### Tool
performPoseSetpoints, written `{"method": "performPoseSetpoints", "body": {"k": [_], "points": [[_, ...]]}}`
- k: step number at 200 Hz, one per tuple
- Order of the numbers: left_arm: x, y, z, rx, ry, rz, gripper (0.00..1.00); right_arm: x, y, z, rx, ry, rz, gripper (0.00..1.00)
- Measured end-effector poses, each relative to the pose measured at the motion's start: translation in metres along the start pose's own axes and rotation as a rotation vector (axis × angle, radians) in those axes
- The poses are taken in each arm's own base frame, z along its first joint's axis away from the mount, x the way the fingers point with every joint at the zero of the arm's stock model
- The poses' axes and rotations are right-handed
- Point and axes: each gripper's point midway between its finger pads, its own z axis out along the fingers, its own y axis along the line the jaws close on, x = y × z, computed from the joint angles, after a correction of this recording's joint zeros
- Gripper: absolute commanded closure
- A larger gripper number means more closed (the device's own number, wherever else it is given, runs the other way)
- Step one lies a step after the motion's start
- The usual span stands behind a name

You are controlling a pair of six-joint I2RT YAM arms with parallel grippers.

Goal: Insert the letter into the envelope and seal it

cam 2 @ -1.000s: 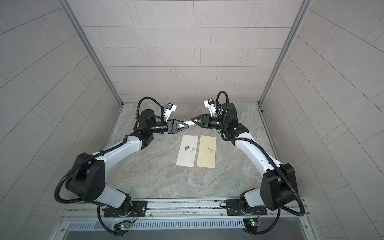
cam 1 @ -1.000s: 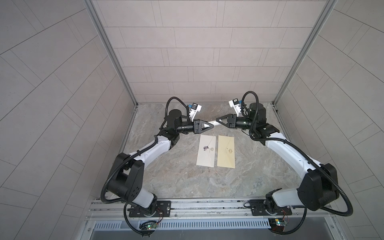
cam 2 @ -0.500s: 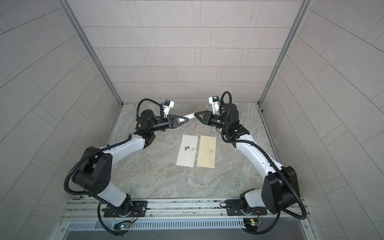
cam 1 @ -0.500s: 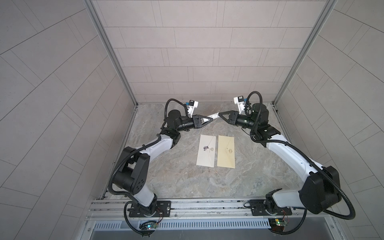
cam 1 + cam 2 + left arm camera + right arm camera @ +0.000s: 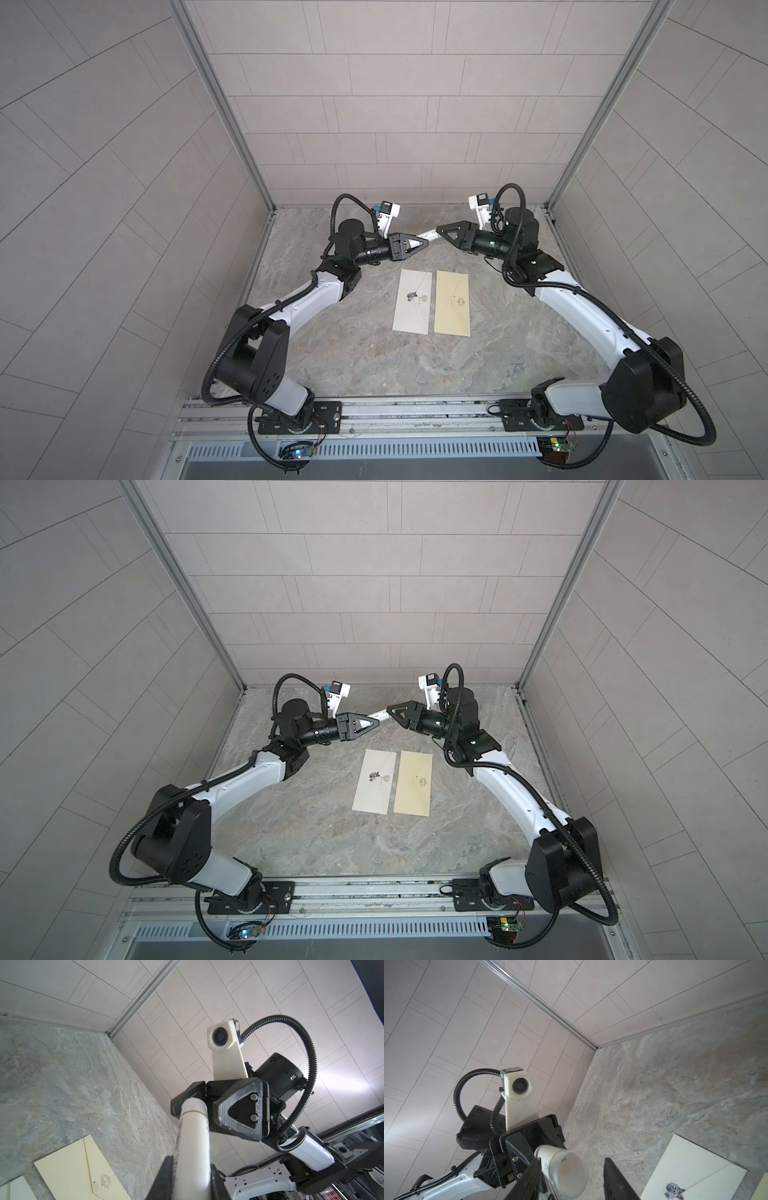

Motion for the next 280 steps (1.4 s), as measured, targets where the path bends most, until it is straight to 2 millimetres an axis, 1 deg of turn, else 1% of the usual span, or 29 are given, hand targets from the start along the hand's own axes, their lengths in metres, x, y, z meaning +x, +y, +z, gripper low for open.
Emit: {"method": "performPoseSetpoints", "body": {"k": [37, 72, 104, 131, 142, 149, 156, 175, 186, 195, 202, 209, 219, 221, 227, 237, 253, 266, 272, 273, 280], "points": [[0.014, -0.001, 0.0, -0.031, 0.053, 0.044, 1.0, 0.002, 0.001, 0.0, -0.019, 0.021, 0.004, 0.5], [0.02, 0.0, 0.002, -0.041, 0.078, 0.066, 1.0, 0.018, 0.007, 0.007, -0.042, 0.079, -0.001, 0.5], [0.02, 0.0, 0.002, -0.043, 0.079, 0.082, 1.0, 0.031, 0.006, 0.01, -0.036, 0.122, -0.002, 0.51], [0.018, -0.001, 0.002, -0.046, 0.079, 0.091, 1.0, 0.035, 0.006, 0.011, -0.04, 0.138, -0.001, 0.51], [0.018, -0.001, 0.002, -0.045, 0.08, 0.095, 1.0, 0.037, 0.006, 0.011, -0.042, 0.143, 0.002, 0.53], [0.018, -0.002, 0.003, -0.043, 0.081, 0.097, 1.0, 0.038, 0.005, 0.011, -0.044, 0.144, 0.003, 0.55], [0.019, -0.002, 0.003, -0.043, 0.084, 0.098, 1.0, 0.038, 0.005, 0.011, -0.047, 0.142, 0.01, 0.6], [0.024, -0.001, 0.003, -0.041, 0.102, 0.096, 1.0, 0.035, 0.007, 0.012, -0.069, 0.125, 0.033, 0.83], [0.023, -0.003, 0.003, -0.031, 0.103, 0.114, 1.0, 0.031, 0.012, 0.01, -0.093, 0.118, 0.053, 0.92], [0.022, -0.004, 0.003, -0.025, 0.099, 0.127, 0.91, 0.029, 0.014, 0.01, -0.104, 0.112, 0.066, 0.97], [0.021, -0.005, 0.003, -0.024, 0.094, 0.134, 0.76, 0.028, 0.015, 0.01, -0.107, 0.107, 0.07, 1.0], [0.02, -0.005, 0.003, -0.026, 0.091, 0.136, 0.61, 0.027, 0.015, 0.011, -0.104, 0.103, 0.074, 1.0], [0.02, -0.003, 0.004, -0.039, 0.087, 0.125, 0.44, 0.027, 0.014, 0.012, -0.096, 0.096, 0.067, 1.0], [0.019, -0.001, 0.004, -0.046, 0.082, 0.128, 0.41, 0.026, 0.013, 0.012, -0.089, 0.093, 0.066, 1.0], [0.02, 0.001, 0.006, -0.054, 0.079, 0.117, 0.36, 0.026, 0.008, 0.013, -0.069, 0.083, 0.064, 1.0], [0.019, 0.006, 0.007, -0.075, 0.069, 0.097, 0.34, 0.027, -0.001, 0.014, -0.033, 0.069, 0.068, 1.0], [0.018, 0.021, 0.009, -0.13, 0.053, 0.07, 0.3, 0.025, -0.029, 0.01, 0.044, 0.032, 0.112, 1.0], [0.017, 0.037, 0.009, -0.201, 0.039, 0.047, 0.28, 0.017, -0.067, -0.002, 0.161, -0.029, 0.171, 1.0], [0.016, 0.045, 0.008, -0.242, 0.031, 0.04, 0.26, 0.011, -0.09, -0.011, 0.236, -0.066, 0.203, 1.0], [0.016, 0.046, 0.008, -0.247, 0.03, 0.04, 0.25, 0.009, -0.096, -0.014, 0.259, -0.079, 0.211, 1.0], [0.014, 0.055, 0.006, -0.297, 0.021, 0.035, 0.25, 0.002, -0.119, -0.027, 0.349, -0.122, 0.241, 1.0]]}}
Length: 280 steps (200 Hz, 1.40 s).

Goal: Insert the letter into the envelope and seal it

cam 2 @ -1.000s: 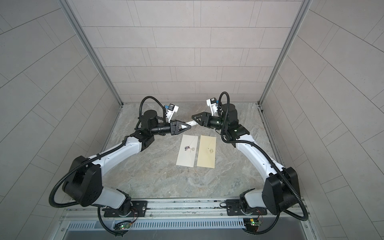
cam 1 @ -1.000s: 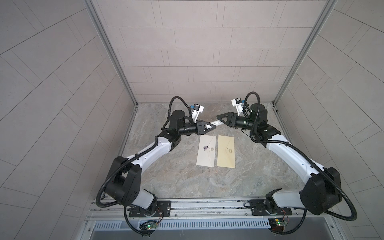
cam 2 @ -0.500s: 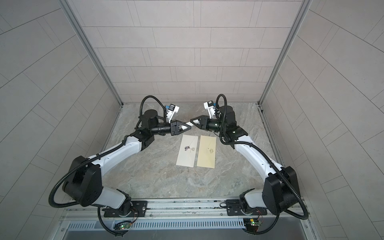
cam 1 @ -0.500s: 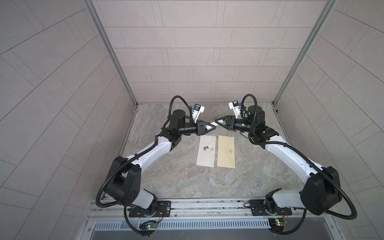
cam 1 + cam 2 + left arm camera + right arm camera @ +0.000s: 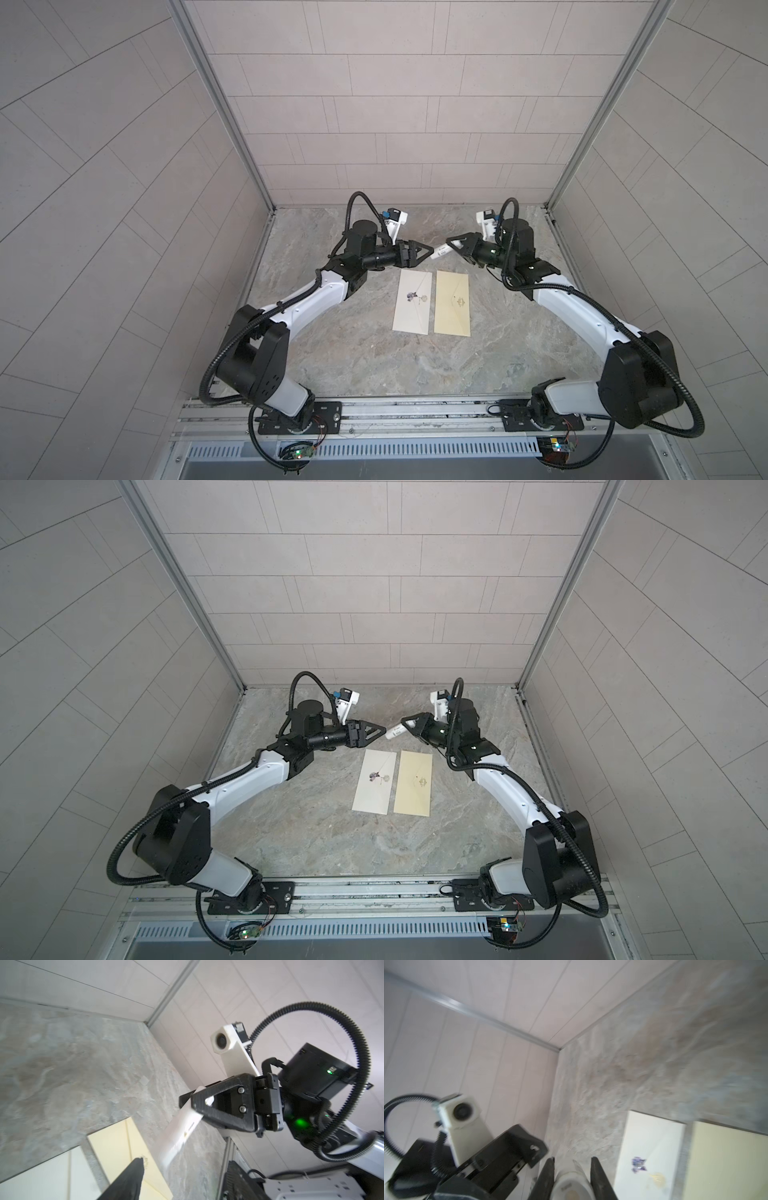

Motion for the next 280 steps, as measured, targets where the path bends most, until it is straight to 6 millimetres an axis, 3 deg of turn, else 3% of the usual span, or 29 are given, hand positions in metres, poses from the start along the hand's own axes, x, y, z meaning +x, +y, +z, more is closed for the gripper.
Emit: {"method": "performPoseSetpoints", "body": {"k": [21, 48, 75, 95, 146, 174, 213, 280], "points": [[-0.003, 0.029, -0.001, -0.164, -0.014, -0.022, 0.25, -0.046, -0.064, -0.021, 0.237, -0.158, 0.063, 1.0], [0.003, 0.064, -0.005, -0.347, -0.005, -0.053, 0.25, -0.094, -0.127, -0.038, 0.466, -0.297, 0.103, 1.0], [0.02, 0.089, -0.006, -0.443, 0.04, -0.095, 0.25, -0.12, -0.174, -0.035, 0.624, -0.356, 0.119, 1.0], [0.027, 0.095, -0.007, -0.464, 0.057, -0.115, 0.25, -0.133, -0.196, -0.027, 0.697, -0.375, 0.118, 1.0], [0.03, 0.096, -0.007, -0.472, 0.069, -0.123, 0.25, -0.176, -0.222, -0.001, 0.803, -0.404, 0.067, 1.0], [0.032, 0.098, -0.009, -0.483, 0.075, -0.124, 0.25, -0.187, -0.236, 0.013, 0.854, -0.364, 0.039, 1.0], [0.032, 0.099, -0.009, -0.49, 0.074, -0.123, 0.25, -0.171, -0.256, 0.028, 0.881, -0.256, 0.044, 1.0], [0.034, 0.097, -0.008, -0.487, 0.08, -0.116, 0.24, -0.156, -0.251, 0.031, 0.842, -0.221, 0.039, 1.0]]}}
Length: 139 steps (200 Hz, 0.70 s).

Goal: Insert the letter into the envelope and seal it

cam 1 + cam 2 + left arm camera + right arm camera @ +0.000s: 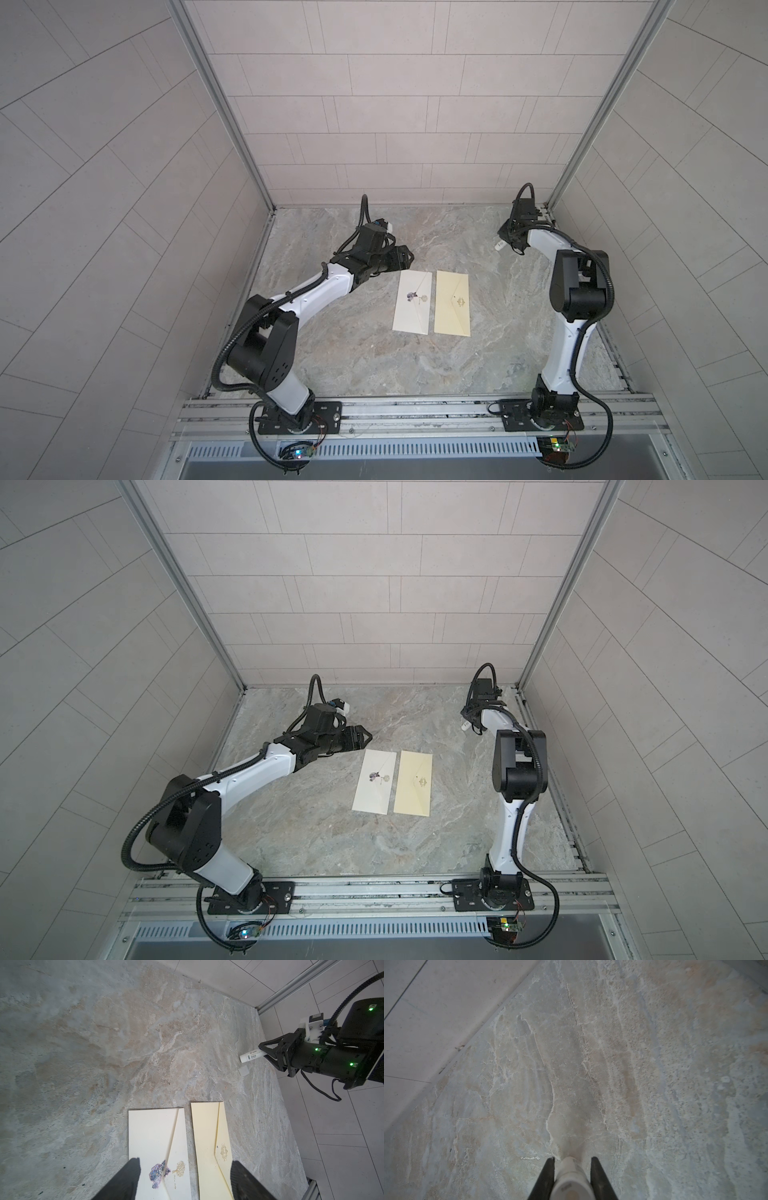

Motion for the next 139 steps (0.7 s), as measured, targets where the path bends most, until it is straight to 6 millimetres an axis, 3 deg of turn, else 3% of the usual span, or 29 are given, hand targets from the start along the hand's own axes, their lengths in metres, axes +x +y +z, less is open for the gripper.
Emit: {"method": "performPoseSetpoints", "body": {"k": [73, 139], "points": [[0.018, -0.011, 0.022, -0.006, 0.067, 0.061, 0.24, 0.03, -0.007, -0.02, -0.033, 0.017, -0.001, 1.0], [0.035, -0.035, 0.066, 0.045, 0.148, 0.138, 0.22, 0.061, 0.003, -0.034, -0.109, 0.06, -0.005, 1.0]]}}
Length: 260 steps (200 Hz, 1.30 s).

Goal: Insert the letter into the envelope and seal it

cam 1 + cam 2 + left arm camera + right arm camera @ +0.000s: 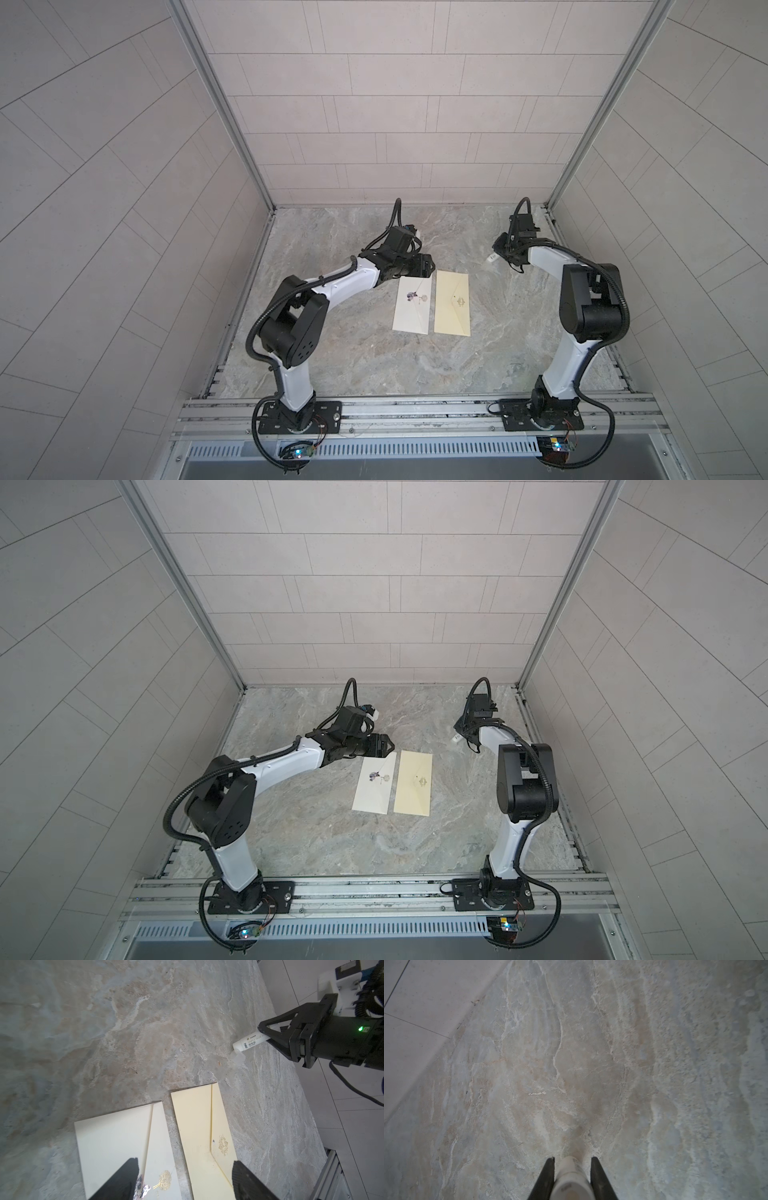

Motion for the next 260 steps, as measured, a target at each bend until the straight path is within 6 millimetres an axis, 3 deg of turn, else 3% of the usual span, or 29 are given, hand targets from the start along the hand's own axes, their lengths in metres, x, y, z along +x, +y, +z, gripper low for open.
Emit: {"method": "performPoseSetpoints", "body": {"k": [51, 108, 135, 166, 205, 224, 260], "points": [[-0.003, -0.015, 0.043, 0.043, 0.05, 0.026, 0.19, 0.028, 0.01, -0.01, -0.055, 0.034, 0.005, 1.0], [0.016, -0.069, 0.067, 0.133, 0.123, 0.181, 0.18, 0.063, -0.008, -0.039, -0.05, 0.075, 0.023, 1.0], [0.024, -0.089, 0.08, 0.176, 0.157, 0.248, 0.19, 0.065, -0.025, -0.049, -0.031, 0.075, 0.048, 1.0], [0.038, -0.103, 0.097, 0.209, 0.198, 0.341, 0.2, 0.039, -0.055, -0.062, -0.003, 0.022, 0.127, 1.0], [0.085, -0.111, 0.112, 0.221, 0.306, 0.474, 0.2, 0.007, -0.111, -0.086, 0.103, -0.065, 0.206, 1.0], [0.105, -0.12, 0.11, 0.247, 0.353, 0.536, 0.21, 0.014, -0.125, -0.096, 0.133, -0.063, 0.199, 1.0], [0.123, -0.134, 0.107, 0.3, 0.388, 0.601, 0.24, 0.055, -0.14, -0.092, 0.148, 0.023, 0.193, 1.0]]}}
